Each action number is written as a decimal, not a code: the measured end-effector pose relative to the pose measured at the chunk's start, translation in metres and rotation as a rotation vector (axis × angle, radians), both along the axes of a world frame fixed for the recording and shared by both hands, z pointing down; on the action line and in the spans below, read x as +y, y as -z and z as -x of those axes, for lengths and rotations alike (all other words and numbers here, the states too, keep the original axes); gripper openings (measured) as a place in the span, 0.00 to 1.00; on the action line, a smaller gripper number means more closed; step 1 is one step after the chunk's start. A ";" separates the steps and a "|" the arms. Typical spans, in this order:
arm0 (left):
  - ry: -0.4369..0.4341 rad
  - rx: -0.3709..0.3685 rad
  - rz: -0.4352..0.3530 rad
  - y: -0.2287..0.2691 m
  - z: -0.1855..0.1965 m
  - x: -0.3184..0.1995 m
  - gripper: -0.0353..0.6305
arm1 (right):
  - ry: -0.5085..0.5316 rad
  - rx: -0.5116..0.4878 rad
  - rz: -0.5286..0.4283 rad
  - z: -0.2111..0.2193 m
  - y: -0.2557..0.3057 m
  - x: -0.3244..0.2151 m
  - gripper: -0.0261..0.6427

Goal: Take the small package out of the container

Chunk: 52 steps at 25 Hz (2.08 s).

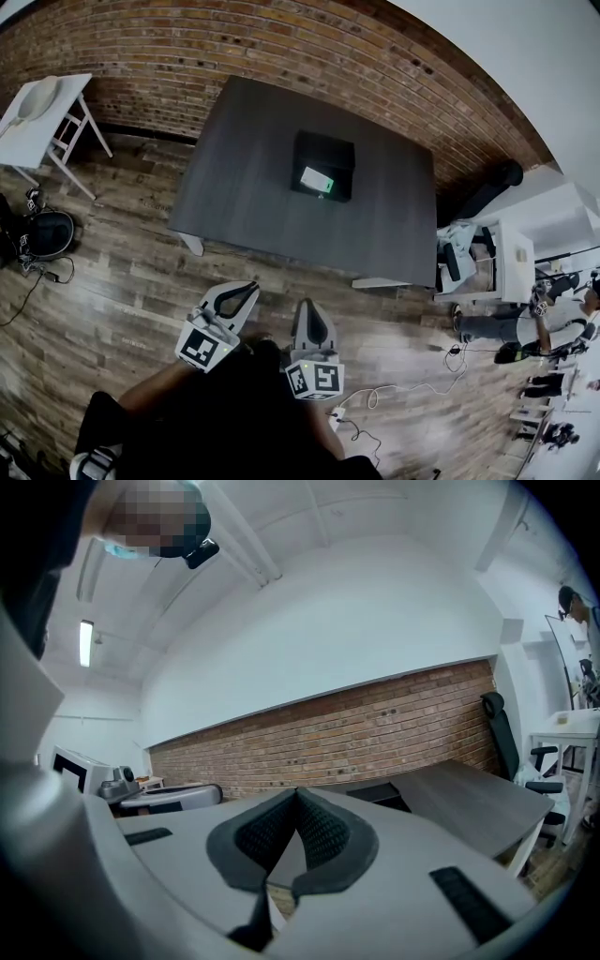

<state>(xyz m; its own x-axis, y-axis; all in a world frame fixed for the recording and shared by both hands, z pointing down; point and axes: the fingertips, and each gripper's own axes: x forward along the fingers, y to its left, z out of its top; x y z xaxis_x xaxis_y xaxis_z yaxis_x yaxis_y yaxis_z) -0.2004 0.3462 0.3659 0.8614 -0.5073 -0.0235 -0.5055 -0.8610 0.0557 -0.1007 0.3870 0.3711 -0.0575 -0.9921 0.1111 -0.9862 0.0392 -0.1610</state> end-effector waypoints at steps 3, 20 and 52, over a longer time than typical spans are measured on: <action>-0.004 0.014 -0.014 0.000 0.009 -0.006 0.12 | -0.013 0.005 0.009 0.008 -0.005 -0.005 0.07; -0.017 -0.002 -0.006 -0.010 -0.025 -0.052 0.12 | -0.006 -0.017 0.006 -0.022 -0.017 -0.057 0.07; 0.122 -0.006 0.035 0.006 -0.241 -0.198 0.12 | 0.132 -0.075 0.055 -0.238 -0.025 -0.218 0.07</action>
<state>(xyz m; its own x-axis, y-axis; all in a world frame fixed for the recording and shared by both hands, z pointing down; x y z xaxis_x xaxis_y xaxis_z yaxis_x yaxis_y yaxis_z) 0.0411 0.1483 0.3594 0.7936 -0.6085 0.0009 -0.6065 -0.7908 0.0818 0.1368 0.1690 0.3958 -0.1975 -0.9678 0.1560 -0.9582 0.1569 -0.2392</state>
